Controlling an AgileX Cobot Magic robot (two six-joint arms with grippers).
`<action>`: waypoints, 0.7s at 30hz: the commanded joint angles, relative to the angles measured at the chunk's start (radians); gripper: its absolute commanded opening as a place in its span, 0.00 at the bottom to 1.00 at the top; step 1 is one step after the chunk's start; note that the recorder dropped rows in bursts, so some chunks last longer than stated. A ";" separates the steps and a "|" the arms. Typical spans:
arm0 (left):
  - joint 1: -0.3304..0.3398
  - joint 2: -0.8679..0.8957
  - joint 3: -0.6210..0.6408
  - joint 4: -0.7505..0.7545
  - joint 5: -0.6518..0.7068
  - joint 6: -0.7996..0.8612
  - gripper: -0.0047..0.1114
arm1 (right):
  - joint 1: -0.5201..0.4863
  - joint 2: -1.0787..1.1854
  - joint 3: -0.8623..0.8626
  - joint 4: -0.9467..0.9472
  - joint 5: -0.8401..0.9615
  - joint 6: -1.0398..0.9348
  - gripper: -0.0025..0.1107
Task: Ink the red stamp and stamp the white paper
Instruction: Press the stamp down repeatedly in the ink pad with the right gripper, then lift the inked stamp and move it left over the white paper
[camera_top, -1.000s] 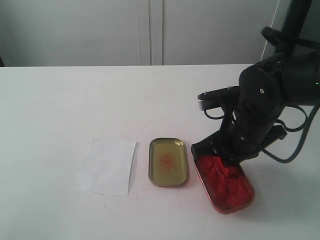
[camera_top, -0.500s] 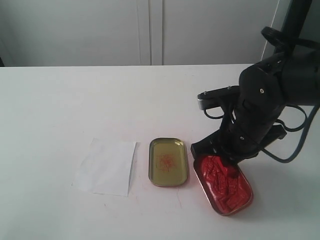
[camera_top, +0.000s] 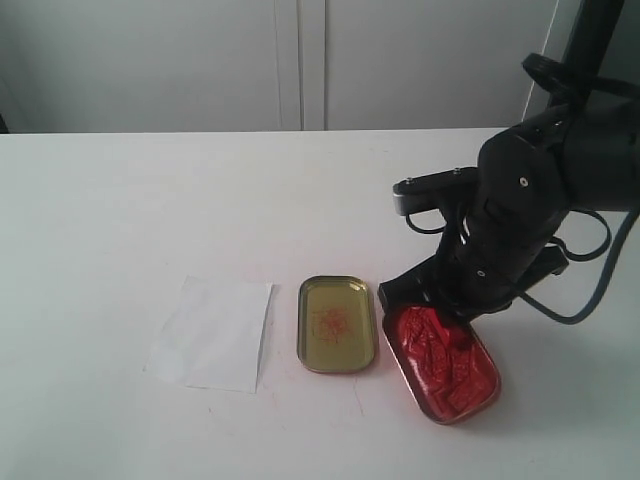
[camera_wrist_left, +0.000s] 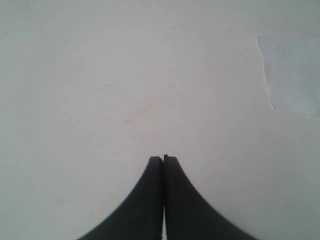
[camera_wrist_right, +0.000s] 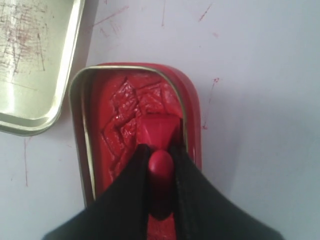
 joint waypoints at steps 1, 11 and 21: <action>0.001 -0.003 0.010 0.001 0.014 -0.003 0.04 | -0.007 -0.008 -0.009 -0.003 -0.017 0.005 0.02; 0.001 -0.003 0.010 0.001 0.014 -0.003 0.04 | -0.007 -0.008 -0.009 -0.003 -0.010 0.005 0.02; 0.001 -0.003 0.010 0.001 0.014 -0.003 0.04 | -0.007 -0.008 -0.009 -0.003 -0.014 0.005 0.02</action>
